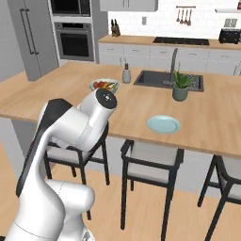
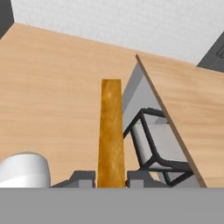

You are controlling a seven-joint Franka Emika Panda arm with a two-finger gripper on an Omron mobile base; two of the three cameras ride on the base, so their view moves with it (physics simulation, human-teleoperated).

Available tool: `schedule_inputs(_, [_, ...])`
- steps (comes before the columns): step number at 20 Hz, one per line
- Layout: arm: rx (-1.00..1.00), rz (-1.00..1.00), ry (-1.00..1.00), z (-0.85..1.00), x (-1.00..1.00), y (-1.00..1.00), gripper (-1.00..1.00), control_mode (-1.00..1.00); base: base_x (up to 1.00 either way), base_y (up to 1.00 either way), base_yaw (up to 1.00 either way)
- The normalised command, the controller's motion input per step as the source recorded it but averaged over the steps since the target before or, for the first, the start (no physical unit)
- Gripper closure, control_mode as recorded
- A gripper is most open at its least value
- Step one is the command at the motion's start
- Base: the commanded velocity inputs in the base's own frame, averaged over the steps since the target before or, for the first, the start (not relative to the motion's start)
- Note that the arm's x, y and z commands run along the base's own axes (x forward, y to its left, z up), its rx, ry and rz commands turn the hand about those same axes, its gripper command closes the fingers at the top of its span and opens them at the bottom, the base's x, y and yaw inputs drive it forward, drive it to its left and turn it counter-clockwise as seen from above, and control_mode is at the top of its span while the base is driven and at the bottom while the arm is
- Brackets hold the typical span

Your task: Start the toaster. Once the lever pops up, take the bread to the plate on the dining counter.

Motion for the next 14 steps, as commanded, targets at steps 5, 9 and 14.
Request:
schedule_inputs(5, [0.0, 0.0, 0.0, 0.0, 0.0, 0.0, 1.0, 1.0, 0.0, -1.0, 0.0])
schedule_inputs(9, [0.0, 0.0, 0.0, 0.0, 0.0, 0.0, 1.0, 1.0, 0.14, -0.79, 0.0])
schedule_inputs(14, [0.0, 0.0, 0.0, 0.0, 0.0, 0.0, 1.0, 1.0, 0.37, -0.09, 0.0])
